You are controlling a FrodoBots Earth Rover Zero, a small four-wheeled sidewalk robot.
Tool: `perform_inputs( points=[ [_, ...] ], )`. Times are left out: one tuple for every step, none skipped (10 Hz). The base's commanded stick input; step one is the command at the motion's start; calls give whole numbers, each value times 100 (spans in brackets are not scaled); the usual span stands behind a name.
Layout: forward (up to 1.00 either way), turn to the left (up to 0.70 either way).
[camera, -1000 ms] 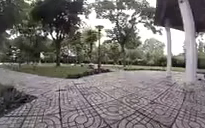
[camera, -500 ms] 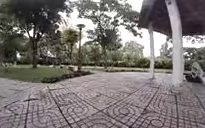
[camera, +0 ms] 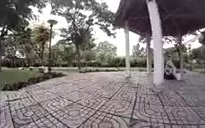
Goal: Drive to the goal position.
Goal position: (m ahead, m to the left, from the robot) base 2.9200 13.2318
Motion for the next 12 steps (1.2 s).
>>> perform_inputs(
  points=[
    [70, 0],
    [70, 0],
    [70, 0],
    [70, 0],
    [70, 0],
    [70, 0],
    [70, 0],
    [70, 0],
    [70, 0],
    [70, 0],
    [70, 0],
    [70, 0]
  ],
)
